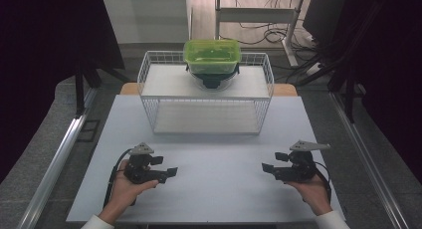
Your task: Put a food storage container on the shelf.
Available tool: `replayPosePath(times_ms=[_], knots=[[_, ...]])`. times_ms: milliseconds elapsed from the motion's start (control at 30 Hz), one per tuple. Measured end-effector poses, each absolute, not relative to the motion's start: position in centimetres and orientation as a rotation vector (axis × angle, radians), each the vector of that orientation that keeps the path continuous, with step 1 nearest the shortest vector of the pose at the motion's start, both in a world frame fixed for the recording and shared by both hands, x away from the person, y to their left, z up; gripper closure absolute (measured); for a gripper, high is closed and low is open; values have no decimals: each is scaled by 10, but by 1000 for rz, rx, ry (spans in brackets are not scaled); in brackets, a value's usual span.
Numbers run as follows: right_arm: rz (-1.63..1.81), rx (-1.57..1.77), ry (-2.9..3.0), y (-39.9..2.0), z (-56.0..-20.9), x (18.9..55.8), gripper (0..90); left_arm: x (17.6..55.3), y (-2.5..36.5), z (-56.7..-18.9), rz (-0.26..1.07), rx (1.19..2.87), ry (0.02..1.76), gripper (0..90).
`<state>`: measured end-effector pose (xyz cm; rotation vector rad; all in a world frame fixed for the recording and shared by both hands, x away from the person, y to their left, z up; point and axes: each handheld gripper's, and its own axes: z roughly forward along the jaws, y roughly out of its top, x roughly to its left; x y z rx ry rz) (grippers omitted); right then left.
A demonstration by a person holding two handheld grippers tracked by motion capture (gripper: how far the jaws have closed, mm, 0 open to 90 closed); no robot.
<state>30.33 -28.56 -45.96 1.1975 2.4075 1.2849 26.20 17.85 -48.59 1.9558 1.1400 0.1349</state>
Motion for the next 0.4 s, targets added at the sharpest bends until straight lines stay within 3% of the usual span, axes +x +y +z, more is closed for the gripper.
replayPosePath(times_ms=[400], knots=[[1255, 1159, 2414, -282, -465, 304, 222, 264, 185, -491, 171, 1954, 1171, 244]])
